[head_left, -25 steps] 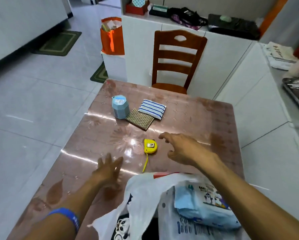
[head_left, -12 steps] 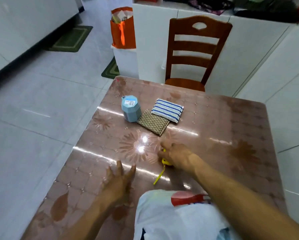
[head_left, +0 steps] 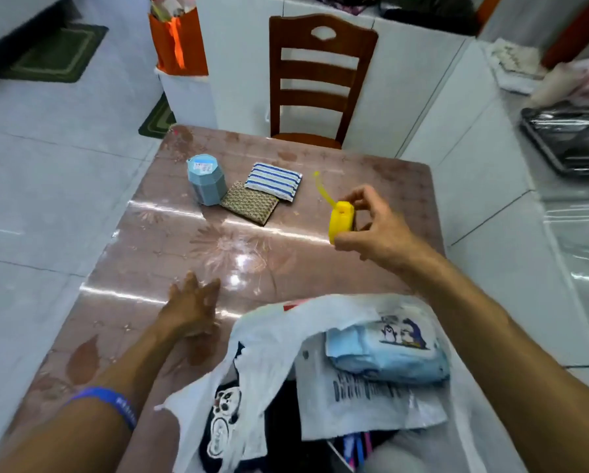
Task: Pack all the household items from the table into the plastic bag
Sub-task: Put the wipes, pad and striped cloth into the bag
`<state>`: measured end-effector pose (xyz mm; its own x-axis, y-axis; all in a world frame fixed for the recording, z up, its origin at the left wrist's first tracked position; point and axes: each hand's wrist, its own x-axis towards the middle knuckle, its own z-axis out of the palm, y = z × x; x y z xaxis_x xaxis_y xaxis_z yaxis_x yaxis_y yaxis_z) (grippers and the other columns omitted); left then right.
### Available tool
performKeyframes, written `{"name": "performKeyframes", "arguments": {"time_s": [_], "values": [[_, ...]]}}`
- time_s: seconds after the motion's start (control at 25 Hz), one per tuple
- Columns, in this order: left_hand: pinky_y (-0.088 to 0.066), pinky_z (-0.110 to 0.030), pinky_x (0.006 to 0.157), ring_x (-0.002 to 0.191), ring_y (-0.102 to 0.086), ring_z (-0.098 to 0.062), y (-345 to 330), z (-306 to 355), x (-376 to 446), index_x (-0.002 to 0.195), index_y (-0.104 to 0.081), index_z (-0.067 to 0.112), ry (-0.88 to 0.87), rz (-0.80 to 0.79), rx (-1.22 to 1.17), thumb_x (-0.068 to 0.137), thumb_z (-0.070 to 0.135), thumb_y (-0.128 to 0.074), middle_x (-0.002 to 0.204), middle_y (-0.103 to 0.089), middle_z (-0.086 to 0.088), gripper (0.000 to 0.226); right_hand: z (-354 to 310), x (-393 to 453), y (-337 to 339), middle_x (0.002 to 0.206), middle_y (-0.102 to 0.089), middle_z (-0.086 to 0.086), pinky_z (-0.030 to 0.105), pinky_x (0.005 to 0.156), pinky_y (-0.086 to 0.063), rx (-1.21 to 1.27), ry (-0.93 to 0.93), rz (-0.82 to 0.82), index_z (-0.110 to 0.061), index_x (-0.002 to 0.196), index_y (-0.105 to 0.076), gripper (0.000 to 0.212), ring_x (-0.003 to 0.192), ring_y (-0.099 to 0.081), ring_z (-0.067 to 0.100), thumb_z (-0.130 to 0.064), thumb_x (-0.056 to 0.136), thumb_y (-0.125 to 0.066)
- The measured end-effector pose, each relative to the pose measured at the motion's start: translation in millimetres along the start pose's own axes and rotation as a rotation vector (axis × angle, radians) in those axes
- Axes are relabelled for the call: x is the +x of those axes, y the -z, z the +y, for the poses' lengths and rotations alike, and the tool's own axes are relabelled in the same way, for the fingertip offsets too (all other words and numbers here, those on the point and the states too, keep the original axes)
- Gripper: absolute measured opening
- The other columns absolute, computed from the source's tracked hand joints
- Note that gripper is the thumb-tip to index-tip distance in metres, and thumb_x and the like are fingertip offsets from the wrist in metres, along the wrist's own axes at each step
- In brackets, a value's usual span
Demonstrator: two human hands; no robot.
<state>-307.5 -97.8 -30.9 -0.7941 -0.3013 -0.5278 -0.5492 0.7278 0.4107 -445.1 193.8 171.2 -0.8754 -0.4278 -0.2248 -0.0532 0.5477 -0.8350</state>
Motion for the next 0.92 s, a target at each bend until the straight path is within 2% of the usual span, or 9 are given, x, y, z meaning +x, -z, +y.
{"name": "performKeyframes", "arguments": {"time_s": [0.12, 0.24, 0.32, 0.36, 0.44, 0.52, 0.68, 0.76, 0.92], "values": [[-0.048, -0.045, 0.095, 0.115, -0.055, -0.029, 46, 2, -84, 0.129, -0.058, 0.017, 0.036, 0.230, -0.926, 0.090, 0.020, -0.065, 0.136, -0.056, -0.018, 0.040, -1, -105, 24, 0.095, -0.067, 0.015, 0.039, 0.060, -0.055, 0.425, -0.096, -0.051, -0.015, 0.097, -0.053, 0.039, 0.069, -0.066, 0.030, -0.003, 0.065, -0.073], [-0.051, -0.023, 0.061, 0.078, -0.067, -0.017, 61, 39, -210, 0.098, -0.070, 0.019, -0.070, 0.508, -1.108, 0.093, 0.010, -0.058, 0.102, -0.069, -0.020, 0.016, 23, -191, 13, 0.090, -0.070, 0.021, 0.041, 0.068, -0.060, 0.699, -0.251, -0.086, -0.010, 0.100, -0.058, 0.039, 0.078, -0.069, 0.034, -0.011, 0.063, -0.070], [-0.043, -0.021, 0.044, 0.054, -0.061, -0.011, 33, 77, -293, 0.082, -0.070, 0.021, -0.320, 0.456, -0.951, 0.087, 0.006, -0.062, 0.078, -0.070, -0.015, 0.017, 31, -221, -10, 0.090, -0.071, 0.021, 0.040, 0.073, -0.060, 0.792, -0.292, -0.126, -0.005, 0.106, -0.058, 0.054, 0.080, -0.070, 0.032, -0.022, 0.058, -0.074], [-0.043, -0.018, 0.044, 0.051, -0.059, -0.006, 10, 88, -321, 0.081, -0.071, 0.025, -0.456, 0.416, -0.691, 0.083, 0.011, -0.064, 0.077, -0.072, -0.007, 0.016, 29, -227, -22, 0.088, -0.072, 0.019, 0.039, 0.074, -0.059, 0.790, -0.282, -0.137, -0.006, 0.107, -0.058, 0.058, 0.079, -0.070, 0.029, -0.029, 0.056, -0.075], [-0.049, -0.015, 0.050, 0.059, -0.059, 0.001, -48, 102, -337, 0.099, -0.069, 0.028, -0.656, 0.413, -0.130, 0.076, 0.019, -0.057, 0.100, -0.075, 0.004, 0.027, 24, -236, -45, 0.085, -0.074, 0.015, 0.041, 0.075, -0.057, 0.742, -0.235, -0.149, -0.012, 0.102, -0.058, 0.054, 0.077, -0.070, 0.026, -0.034, 0.056, -0.076], [-0.051, -0.024, 0.041, 0.055, -0.064, -0.012, -88, 99, -315, 0.110, -0.058, 0.027, -0.673, 0.287, 0.202, 0.068, 0.019, -0.053, 0.098, -0.072, 0.003, 0.043, 27, -244, -62, 0.082, -0.076, 0.011, 0.046, 0.078, -0.057, 0.632, -0.195, -0.124, -0.019, 0.093, -0.057, 0.046, 0.077, -0.070, 0.026, -0.038, 0.057, -0.078], [-0.045, -0.027, 0.038, 0.054, -0.062, -0.016, -111, 83, -297, 0.085, -0.063, 0.028, -0.689, 0.168, 0.355, 0.035, 0.014, -0.084, 0.072, -0.063, 0.006, 0.055, 54, -253, -85, 0.070, -0.068, -0.001, 0.038, 0.059, -0.053, -0.168, 0.053, 0.055, -0.023, 0.085, -0.048, 0.050, 0.065, -0.065, 0.018, -0.060, 0.061, -0.071], [-0.046, -0.025, 0.041, 0.058, -0.062, -0.016, -105, 84, -302, 0.086, -0.068, 0.024, -0.732, 0.157, 0.303, 0.036, 0.011, -0.084, 0.073, -0.064, 0.004, 0.055, 66, -251, -94, 0.065, -0.062, -0.002, 0.032, 0.044, -0.044, -0.559, 0.287, 0.139, -0.025, 0.081, -0.047, 0.038, 0.055, -0.062, 0.021, -0.054, 0.066, -0.066], [-0.042, -0.025, 0.042, 0.053, -0.059, -0.015, -92, 95, -303, 0.081, -0.068, 0.022, -0.803, 0.283, 0.240, 0.040, 0.010, -0.086, 0.067, -0.061, 0.004, 0.046, 70, -242, -94, 0.065, -0.056, -0.005, 0.029, 0.037, -0.035, -0.779, 0.408, 0.094, -0.023, 0.067, -0.053, 0.035, 0.051, -0.058, 0.021, -0.041, 0.058, -0.082]]}}
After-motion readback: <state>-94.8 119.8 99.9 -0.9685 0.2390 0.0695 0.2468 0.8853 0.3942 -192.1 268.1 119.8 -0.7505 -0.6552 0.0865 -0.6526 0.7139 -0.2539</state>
